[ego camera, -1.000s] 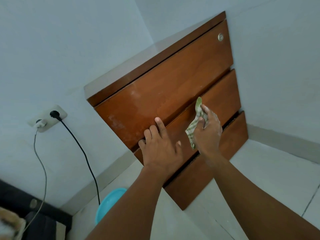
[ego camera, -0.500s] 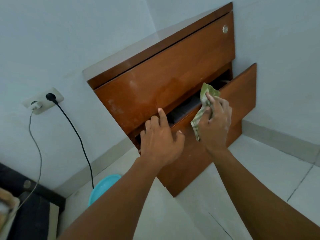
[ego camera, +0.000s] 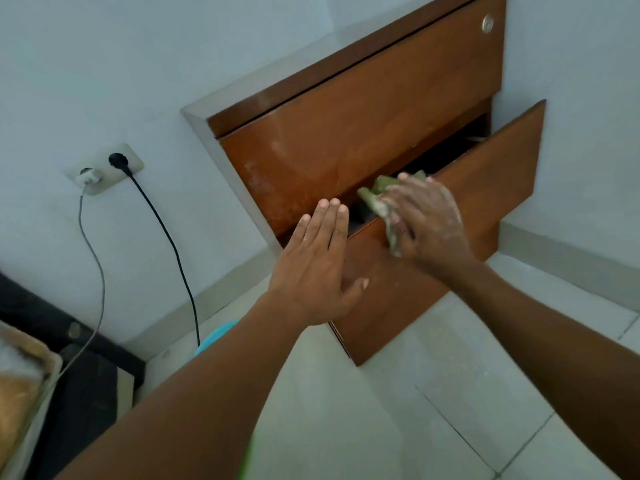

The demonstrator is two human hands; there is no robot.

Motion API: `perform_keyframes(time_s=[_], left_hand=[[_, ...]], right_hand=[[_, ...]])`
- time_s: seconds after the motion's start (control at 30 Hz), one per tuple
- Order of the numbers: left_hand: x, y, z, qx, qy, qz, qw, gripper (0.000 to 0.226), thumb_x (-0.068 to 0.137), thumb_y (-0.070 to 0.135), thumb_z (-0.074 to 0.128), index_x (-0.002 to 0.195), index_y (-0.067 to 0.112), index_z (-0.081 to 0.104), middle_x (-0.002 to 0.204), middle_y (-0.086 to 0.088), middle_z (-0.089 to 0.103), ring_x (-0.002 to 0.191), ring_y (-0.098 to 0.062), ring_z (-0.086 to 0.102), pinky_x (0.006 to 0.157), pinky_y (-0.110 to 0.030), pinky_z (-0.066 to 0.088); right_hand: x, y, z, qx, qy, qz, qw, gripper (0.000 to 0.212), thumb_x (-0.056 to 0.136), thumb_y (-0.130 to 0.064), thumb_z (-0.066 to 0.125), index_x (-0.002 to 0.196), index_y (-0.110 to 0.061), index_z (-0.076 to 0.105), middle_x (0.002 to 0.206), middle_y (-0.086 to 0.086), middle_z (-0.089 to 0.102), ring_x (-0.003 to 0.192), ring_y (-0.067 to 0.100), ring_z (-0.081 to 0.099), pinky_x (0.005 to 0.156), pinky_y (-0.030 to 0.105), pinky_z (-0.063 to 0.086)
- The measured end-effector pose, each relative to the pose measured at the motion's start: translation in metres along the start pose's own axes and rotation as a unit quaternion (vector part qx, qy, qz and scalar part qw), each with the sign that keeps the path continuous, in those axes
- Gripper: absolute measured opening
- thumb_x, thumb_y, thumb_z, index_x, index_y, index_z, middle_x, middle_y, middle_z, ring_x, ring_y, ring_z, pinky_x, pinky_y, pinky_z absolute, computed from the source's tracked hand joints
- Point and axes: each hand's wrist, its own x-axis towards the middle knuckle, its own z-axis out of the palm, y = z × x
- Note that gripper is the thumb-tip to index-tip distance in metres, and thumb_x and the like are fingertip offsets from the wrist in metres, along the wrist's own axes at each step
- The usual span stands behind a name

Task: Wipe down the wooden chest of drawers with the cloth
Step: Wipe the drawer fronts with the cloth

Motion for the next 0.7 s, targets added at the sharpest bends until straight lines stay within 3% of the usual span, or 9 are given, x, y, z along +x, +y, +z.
perform_keyframes(time_s=[0.1, 0.2, 0.27, 0.33, 0.37, 0.43, 0.5, 0.57, 0.7], left_hand=[[0.013, 0.002, -0.004, 0.013, -0.033, 0.018, 0.999, 0.102, 0.092, 0.071, 0.031, 0.158, 0.009, -0.016, 0.169, -0.010, -0.017, 0.154, -0.023, -0.020, 0.127, -0.044, -0.002], [0.023, 0.003, -0.008, 0.022, -0.065, 0.031, 0.997, 0.103, 0.094, 0.072, 0.033, 0.158, 0.011, -0.019, 0.168, -0.008, -0.021, 0.153, -0.022, -0.023, 0.127, -0.043, -0.003], [0.029, 0.003, -0.009, 0.030, -0.070, 0.042, 0.996, 0.102, 0.094, 0.072, 0.032, 0.158, 0.011, -0.018, 0.168, -0.007, -0.020, 0.153, -0.021, -0.023, 0.127, -0.042, -0.005], [0.035, 0.000, -0.010, 0.042, -0.066, 0.064, 0.995, 0.097, 0.095, 0.070, 0.027, 0.159, 0.011, -0.016, 0.169, -0.006, -0.020, 0.153, -0.020, -0.023, 0.127, -0.041, -0.006], [0.039, -0.001, -0.010, 0.047, -0.058, 0.080, 0.994, 0.092, 0.096, 0.067, 0.022, 0.159, 0.011, -0.015, 0.169, -0.006, -0.018, 0.153, -0.020, -0.022, 0.127, -0.040, -0.006], [0.050, -0.004, -0.013, 0.046, -0.033, 0.103, 0.993, 0.083, 0.097, 0.060, 0.012, 0.160, 0.011, -0.010, 0.170, -0.006, -0.014, 0.154, -0.018, -0.019, 0.126, -0.038, -0.007], [0.063, -0.006, -0.014, 0.028, -0.015, 0.109, 0.994, 0.079, 0.097, 0.056, 0.005, 0.161, 0.011, -0.005, 0.170, -0.005, -0.009, 0.155, -0.016, -0.015, 0.126, -0.036, -0.007], [0.074, -0.004, -0.011, -0.006, -0.020, 0.101, 0.995, 0.080, 0.096, 0.057, 0.001, 0.161, 0.011, -0.004, 0.171, -0.005, -0.008, 0.155, -0.015, -0.015, 0.126, -0.036, -0.007], [0.077, -0.001, 0.001, -0.108, -0.053, 0.080, 0.990, 0.089, 0.093, 0.070, 0.010, 0.161, 0.015, -0.008, 0.170, 0.000, -0.013, 0.153, -0.010, -0.020, 0.125, -0.033, -0.011]], right_hand=[[0.014, 0.066, -0.007, 0.003, 0.021, 0.065, 0.998, 0.038, 0.107, -0.029, 0.038, 0.122, -0.009, 0.066, 0.131, 0.012, 0.065, 0.135, 0.030, 0.052, 0.111, 0.054, 0.039], [0.033, 0.102, -0.020, 0.024, 0.033, 0.181, 0.983, 0.037, 0.106, -0.025, 0.041, 0.119, -0.003, 0.068, 0.127, 0.017, 0.066, 0.132, 0.032, 0.053, 0.116, 0.041, 0.036], [0.043, 0.100, -0.026, 0.058, 0.087, 0.276, 0.955, 0.033, 0.104, -0.018, 0.042, 0.115, 0.000, 0.067, 0.123, 0.020, 0.066, 0.126, 0.034, 0.055, 0.110, 0.035, 0.036], [0.041, 0.074, -0.029, 0.079, 0.184, 0.346, 0.917, 0.030, 0.102, -0.014, 0.042, 0.109, 0.003, 0.066, 0.114, 0.020, 0.067, 0.113, 0.032, 0.059, 0.101, 0.038, 0.041], [0.033, 0.052, -0.026, 0.083, 0.234, 0.353, 0.902, 0.028, 0.102, -0.012, 0.043, 0.108, 0.004, 0.065, 0.110, 0.020, 0.067, 0.108, 0.029, 0.059, 0.098, 0.039, 0.044], [0.007, -0.003, -0.009, 0.107, 0.272, 0.326, 0.899, 0.027, 0.102, -0.009, 0.046, 0.117, 0.004, 0.065, 0.120, 0.020, 0.066, 0.118, 0.025, 0.058, 0.107, 0.036, 0.043], [-0.029, -0.057, 0.016, 0.160, 0.220, 0.285, 0.919, 0.033, 0.103, -0.009, 0.045, 0.130, 0.003, 0.060, 0.139, 0.018, 0.058, 0.138, 0.027, 0.048, 0.118, 0.038, 0.036], [-0.058, -0.091, 0.040, 0.199, 0.163, 0.279, 0.925, 0.043, 0.104, -0.014, 0.040, 0.143, 0.001, 0.049, 0.155, 0.015, 0.043, 0.150, 0.026, 0.031, 0.122, 0.048, 0.029], [-0.069, -0.083, 0.068, 0.159, 0.124, 0.260, 0.944, 0.055, 0.107, -0.025, 0.030, 0.156, 0.000, 0.021, 0.166, 0.017, 0.013, 0.156, 0.031, 0.009, 0.125, 0.055, 0.015]])
